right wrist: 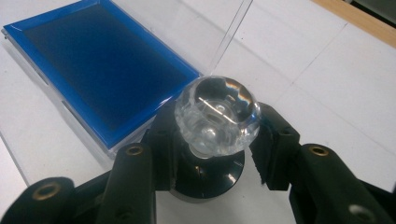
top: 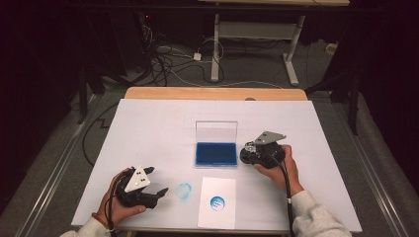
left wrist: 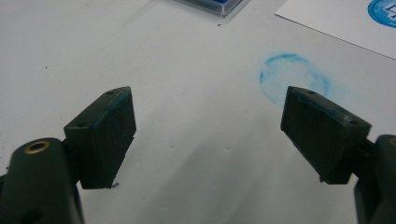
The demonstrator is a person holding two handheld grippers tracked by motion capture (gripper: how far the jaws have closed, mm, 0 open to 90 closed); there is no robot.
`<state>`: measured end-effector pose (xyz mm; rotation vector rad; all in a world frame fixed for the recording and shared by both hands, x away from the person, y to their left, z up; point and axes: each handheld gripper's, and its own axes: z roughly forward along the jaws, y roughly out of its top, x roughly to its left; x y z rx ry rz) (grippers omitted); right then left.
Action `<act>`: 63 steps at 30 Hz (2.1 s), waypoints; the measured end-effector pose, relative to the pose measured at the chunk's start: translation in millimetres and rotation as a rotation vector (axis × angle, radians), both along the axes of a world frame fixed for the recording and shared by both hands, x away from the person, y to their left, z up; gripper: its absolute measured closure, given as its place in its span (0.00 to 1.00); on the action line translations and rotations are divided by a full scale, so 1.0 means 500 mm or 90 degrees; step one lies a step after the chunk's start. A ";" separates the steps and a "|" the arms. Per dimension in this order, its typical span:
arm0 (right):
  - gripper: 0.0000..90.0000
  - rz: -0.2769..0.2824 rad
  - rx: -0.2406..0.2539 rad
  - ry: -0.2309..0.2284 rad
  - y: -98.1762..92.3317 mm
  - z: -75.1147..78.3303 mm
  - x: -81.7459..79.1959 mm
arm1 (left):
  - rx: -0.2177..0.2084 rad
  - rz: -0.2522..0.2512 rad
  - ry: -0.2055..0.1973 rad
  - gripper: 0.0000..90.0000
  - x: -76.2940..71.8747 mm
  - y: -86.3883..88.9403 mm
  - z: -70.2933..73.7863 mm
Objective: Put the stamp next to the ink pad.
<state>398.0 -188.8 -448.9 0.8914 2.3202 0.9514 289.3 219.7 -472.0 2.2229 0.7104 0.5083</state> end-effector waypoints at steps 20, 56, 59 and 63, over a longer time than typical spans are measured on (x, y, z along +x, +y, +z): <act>0.40 -0.003 0.067 -0.085 -0.006 0.057 -0.020 | 0.016 -0.005 0.006 0.20 0.000 -0.003 -0.002; 0.19 -0.020 0.073 -0.165 -0.005 0.127 -0.096 | 0.014 0.001 0.001 0.20 0.000 -0.001 0.000; 0.19 -0.020 0.074 -0.164 -0.009 0.130 -0.103 | 0.013 0.002 0.001 0.20 0.000 -0.001 0.000; 0.19 -0.007 0.079 -0.164 -0.016 0.134 -0.116 | 0.011 0.001 0.003 0.20 0.001 -0.001 0.000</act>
